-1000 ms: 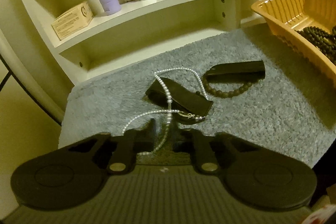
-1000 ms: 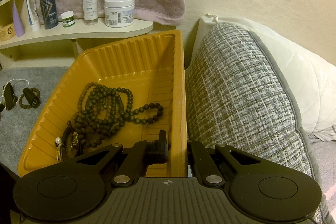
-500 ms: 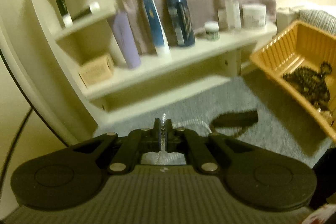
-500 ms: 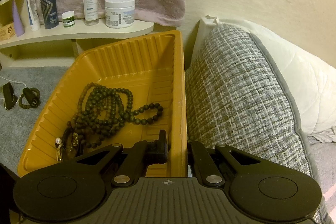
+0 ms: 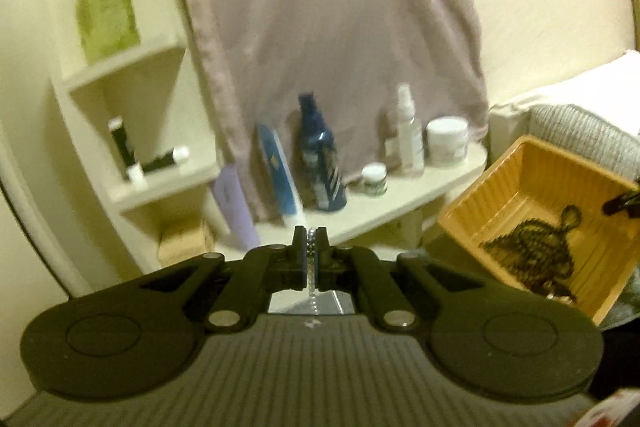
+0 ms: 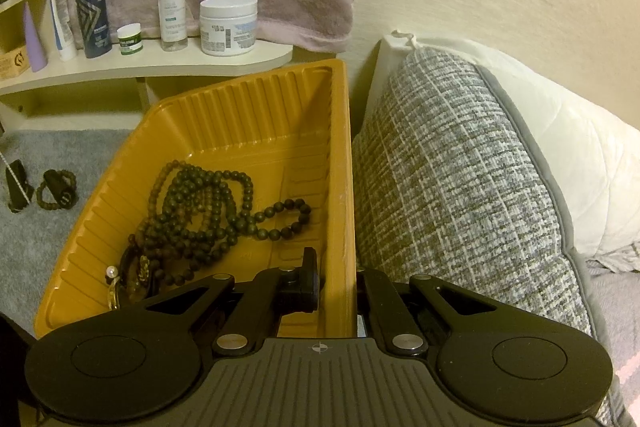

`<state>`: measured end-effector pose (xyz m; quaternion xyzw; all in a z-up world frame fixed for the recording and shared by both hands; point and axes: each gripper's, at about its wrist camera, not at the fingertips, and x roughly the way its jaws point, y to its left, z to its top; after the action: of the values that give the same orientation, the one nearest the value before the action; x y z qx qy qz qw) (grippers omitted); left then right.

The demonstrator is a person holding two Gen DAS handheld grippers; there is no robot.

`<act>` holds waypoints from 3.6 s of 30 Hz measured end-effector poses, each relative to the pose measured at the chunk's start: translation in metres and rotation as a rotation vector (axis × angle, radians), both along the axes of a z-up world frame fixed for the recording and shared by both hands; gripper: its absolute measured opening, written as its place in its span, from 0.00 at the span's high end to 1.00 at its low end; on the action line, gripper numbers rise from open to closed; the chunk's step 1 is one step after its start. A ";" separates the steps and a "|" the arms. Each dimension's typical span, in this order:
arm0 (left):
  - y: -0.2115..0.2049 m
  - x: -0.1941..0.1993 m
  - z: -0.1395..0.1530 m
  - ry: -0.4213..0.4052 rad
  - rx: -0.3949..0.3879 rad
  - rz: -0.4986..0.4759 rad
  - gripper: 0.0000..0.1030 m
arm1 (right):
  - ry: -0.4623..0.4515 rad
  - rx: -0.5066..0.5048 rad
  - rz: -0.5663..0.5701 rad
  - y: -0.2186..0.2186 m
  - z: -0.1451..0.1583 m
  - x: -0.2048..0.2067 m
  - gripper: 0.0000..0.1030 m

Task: Organize jewelry
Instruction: 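Lift the pearl strand with the left tool and drop it into the orange tray, then reach the left tool to the black watch on the towel and grasp it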

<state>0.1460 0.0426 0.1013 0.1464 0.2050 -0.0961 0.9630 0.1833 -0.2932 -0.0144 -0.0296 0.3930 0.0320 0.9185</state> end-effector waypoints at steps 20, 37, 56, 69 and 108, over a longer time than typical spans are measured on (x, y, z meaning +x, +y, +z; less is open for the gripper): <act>-0.078 0.004 0.040 -0.030 -0.113 -0.303 0.98 | -0.002 0.006 -0.002 0.000 0.001 0.000 0.96; -0.169 0.020 -0.006 0.138 -0.162 -0.531 0.98 | -0.004 0.004 -0.002 0.002 0.002 0.000 0.96; -0.192 0.039 -0.072 0.277 -0.086 -0.519 0.79 | -0.006 0.005 -0.002 0.003 0.002 0.000 0.96; -0.104 0.021 -0.075 0.206 -0.037 -0.204 0.76 | -0.008 0.008 -0.003 0.002 0.002 0.000 0.96; 0.014 0.057 -0.146 0.294 -0.186 0.285 0.43 | -0.004 -0.008 0.001 0.000 -0.001 0.000 0.96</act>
<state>0.2030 0.0570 -0.0447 0.0107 0.3522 0.0021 0.9359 0.1828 -0.2931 -0.0158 -0.0335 0.3915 0.0309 0.9191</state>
